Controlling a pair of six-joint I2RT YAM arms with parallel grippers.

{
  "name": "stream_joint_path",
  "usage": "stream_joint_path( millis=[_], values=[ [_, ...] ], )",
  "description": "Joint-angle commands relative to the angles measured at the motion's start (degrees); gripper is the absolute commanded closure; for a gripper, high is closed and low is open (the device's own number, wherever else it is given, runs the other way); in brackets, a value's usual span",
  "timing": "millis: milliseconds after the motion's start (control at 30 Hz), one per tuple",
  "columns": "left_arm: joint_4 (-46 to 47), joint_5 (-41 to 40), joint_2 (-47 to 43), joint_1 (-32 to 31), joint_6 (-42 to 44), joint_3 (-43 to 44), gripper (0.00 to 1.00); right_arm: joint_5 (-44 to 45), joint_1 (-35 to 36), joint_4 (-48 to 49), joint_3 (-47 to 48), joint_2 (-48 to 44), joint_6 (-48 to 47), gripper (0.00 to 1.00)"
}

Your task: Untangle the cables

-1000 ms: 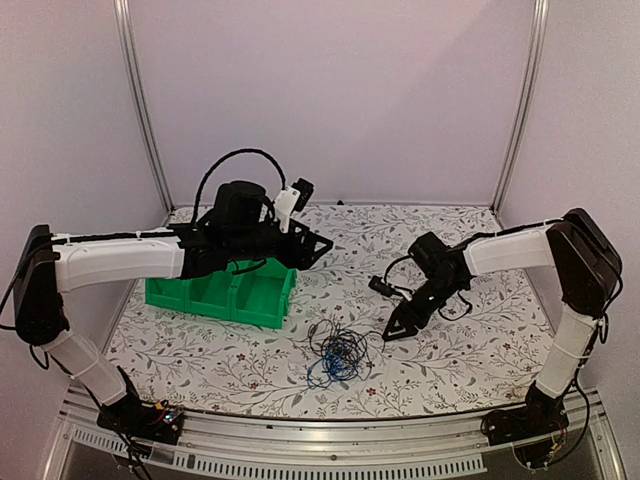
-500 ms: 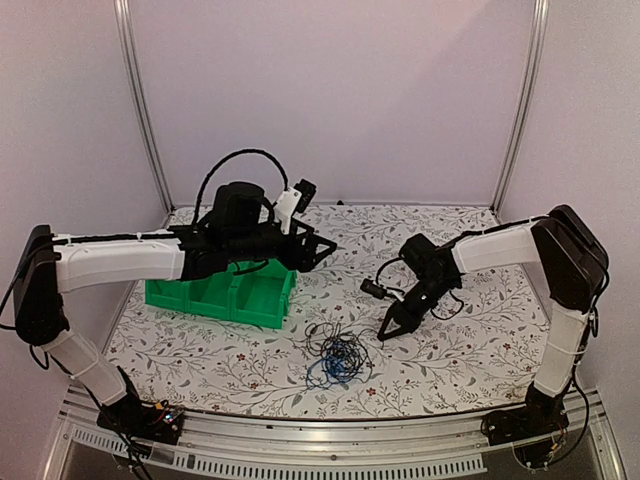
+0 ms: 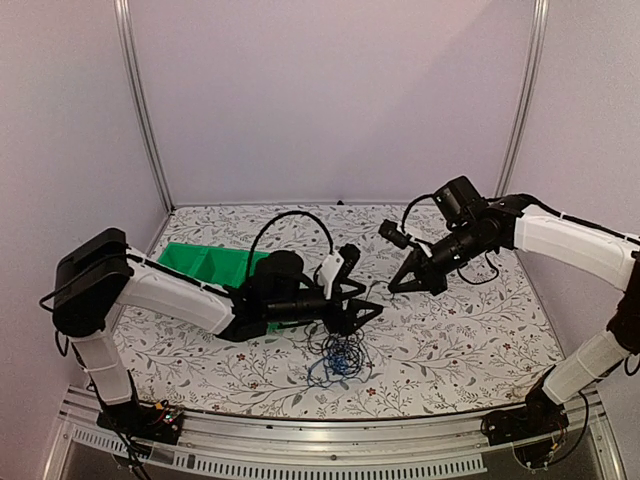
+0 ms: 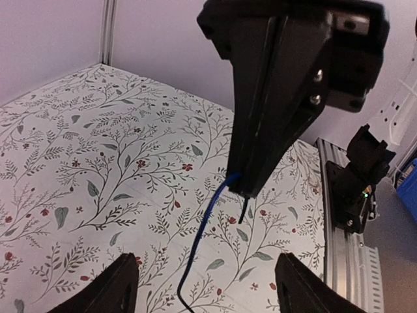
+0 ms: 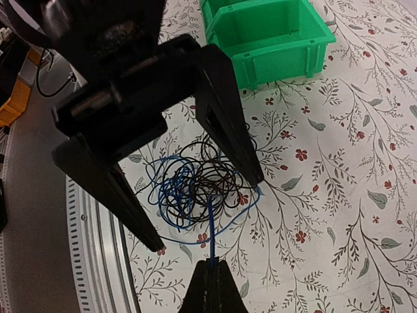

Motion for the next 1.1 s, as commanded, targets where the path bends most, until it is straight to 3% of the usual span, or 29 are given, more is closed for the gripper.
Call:
stream_joint_path(
  millis=[0, 167, 400, 600, 800, 1067],
  values=[
    [10.5, 0.1, 8.1, -1.1, -4.8, 4.0, 0.31, 0.7, 0.1, -4.7, 4.8, -2.7, -2.3, 1.00],
    [12.6, -1.4, 14.1, -1.3, -9.3, 5.7, 0.54, -0.2, -1.5, -6.2, 15.0, -7.6, -3.8, 1.00],
    [10.4, -3.7, 20.0, -1.0, -11.7, 7.9, 0.68, -15.3, -8.7, -6.6, 36.4, -10.1, -2.2, 1.00],
    [11.9, -3.1, 24.0, -0.7, -15.0, 7.9, 0.68, -21.5, -13.9, -3.9, 49.6, -8.1, 2.4, 1.00],
    [13.1, -2.6, 23.6, -0.6, -15.0, 7.1, 0.68, -21.0, -17.0, 1.0, 50.2, -8.9, 5.2, 1.00],
    [12.1, -1.6, 26.3, -0.3, -16.5, 7.0, 0.63, -20.6, -25.9, 6.5, 70.2, -4.0, 11.7, 1.00]
  ],
)
